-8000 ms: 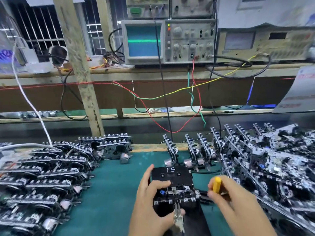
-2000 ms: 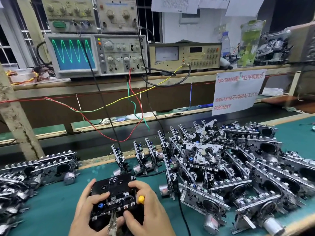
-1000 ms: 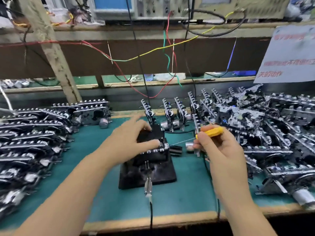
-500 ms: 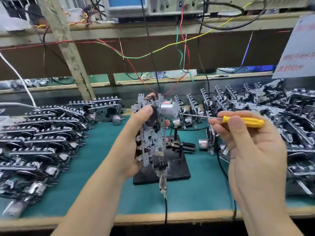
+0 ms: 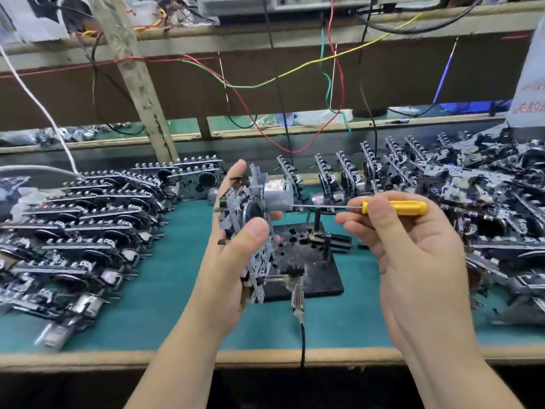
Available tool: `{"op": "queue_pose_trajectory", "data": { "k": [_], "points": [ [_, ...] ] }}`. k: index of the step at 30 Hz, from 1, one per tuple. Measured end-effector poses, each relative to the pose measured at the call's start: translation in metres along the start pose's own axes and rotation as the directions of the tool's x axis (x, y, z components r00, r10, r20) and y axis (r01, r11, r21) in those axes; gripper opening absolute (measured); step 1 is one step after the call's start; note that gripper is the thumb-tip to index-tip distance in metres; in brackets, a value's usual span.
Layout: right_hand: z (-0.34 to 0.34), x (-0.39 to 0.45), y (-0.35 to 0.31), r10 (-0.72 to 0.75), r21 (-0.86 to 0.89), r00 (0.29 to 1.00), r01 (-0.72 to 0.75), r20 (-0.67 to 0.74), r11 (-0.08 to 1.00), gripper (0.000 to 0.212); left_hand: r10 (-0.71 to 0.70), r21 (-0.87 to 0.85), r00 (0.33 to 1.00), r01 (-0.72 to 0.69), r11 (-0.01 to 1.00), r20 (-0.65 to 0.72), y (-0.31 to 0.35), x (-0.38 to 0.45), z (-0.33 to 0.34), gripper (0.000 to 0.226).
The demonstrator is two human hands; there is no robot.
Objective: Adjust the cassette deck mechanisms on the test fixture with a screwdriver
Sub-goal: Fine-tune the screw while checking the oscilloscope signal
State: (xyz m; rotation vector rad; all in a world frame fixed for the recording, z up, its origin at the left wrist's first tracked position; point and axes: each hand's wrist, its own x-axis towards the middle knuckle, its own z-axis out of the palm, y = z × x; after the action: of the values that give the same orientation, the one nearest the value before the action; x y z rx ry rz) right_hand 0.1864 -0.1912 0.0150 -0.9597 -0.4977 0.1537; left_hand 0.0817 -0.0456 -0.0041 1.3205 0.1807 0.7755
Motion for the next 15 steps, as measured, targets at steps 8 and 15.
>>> {"op": "queue_pose_trajectory", "data": {
  "k": [8,15],
  "points": [
    [-0.0021,-0.002,0.0024,0.035,-0.052,0.999,-0.036,-0.024,0.998,0.024,0.2,0.198,0.978,-0.208,0.958,0.059,-0.0059,-0.0043,-0.0006,0.085],
    [-0.0062,0.0048,0.0016,0.043,-0.089,0.999,-0.041,0.018,0.995,0.03,0.114,0.07,0.992,-0.117,0.991,0.045,-0.0065,-0.0047,-0.0002,0.088]
  ]
}}
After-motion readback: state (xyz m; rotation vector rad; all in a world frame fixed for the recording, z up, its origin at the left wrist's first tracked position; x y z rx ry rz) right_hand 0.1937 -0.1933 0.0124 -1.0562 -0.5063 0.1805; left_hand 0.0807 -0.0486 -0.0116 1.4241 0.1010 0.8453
